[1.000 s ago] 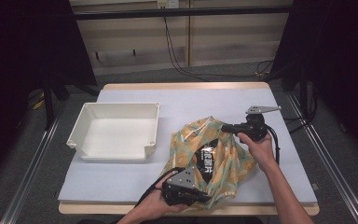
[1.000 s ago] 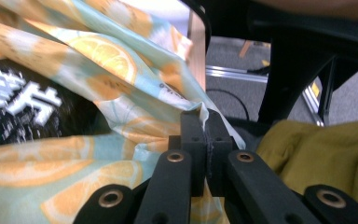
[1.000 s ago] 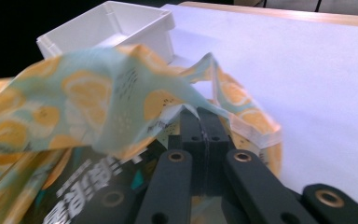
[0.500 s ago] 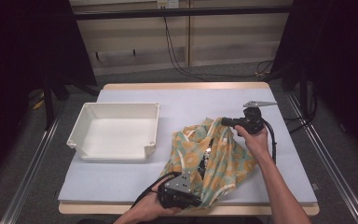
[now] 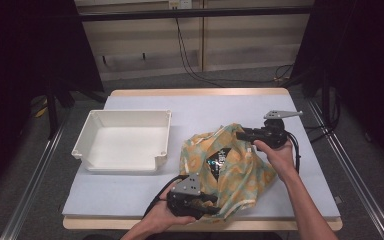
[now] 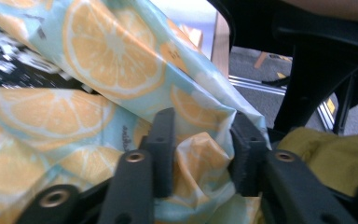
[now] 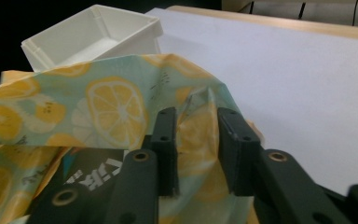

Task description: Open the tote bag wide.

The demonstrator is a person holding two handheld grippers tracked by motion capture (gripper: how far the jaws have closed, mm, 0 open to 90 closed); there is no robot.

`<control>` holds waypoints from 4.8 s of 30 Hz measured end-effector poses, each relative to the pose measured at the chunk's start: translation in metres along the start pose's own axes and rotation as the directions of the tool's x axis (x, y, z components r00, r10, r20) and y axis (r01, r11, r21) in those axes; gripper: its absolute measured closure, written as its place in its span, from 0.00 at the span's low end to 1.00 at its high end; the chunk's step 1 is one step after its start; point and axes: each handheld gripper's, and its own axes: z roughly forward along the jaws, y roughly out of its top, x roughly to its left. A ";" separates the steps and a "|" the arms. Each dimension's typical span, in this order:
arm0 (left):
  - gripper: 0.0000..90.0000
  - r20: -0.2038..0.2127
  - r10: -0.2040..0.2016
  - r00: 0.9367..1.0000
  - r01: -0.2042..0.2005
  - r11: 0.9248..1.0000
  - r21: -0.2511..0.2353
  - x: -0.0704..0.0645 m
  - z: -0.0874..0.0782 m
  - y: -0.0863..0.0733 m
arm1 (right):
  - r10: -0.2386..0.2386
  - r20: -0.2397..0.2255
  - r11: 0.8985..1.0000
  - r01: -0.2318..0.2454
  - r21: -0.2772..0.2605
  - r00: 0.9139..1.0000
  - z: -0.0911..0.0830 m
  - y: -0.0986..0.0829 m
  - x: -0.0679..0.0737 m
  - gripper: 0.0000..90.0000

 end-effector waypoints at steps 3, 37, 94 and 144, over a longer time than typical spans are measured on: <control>0.62 -0.013 -0.015 1.000 0.015 1.000 -0.014 0.001 -0.005 0.002 | -0.007 0.013 1.000 0.008 -0.016 1.000 -0.011 -0.001 0.004 0.67; 0.70 -0.175 -0.115 0.978 0.097 0.989 -0.107 0.049 -0.021 0.028 | -0.123 -0.120 0.980 0.139 0.139 0.985 -0.006 -0.037 0.086 0.51; 0.67 -0.136 -0.095 0.986 0.085 0.993 -0.082 0.046 -0.009 0.043 | -0.018 -0.025 0.998 0.020 0.066 1.000 -0.098 -0.092 0.062 0.77; 0.83 0.036 -0.017 0.999 0.014 0.997 0.079 0.006 0.098 0.030 | -0.046 0.086 0.971 0.025 0.236 0.995 -0.057 -0.100 0.053 1.00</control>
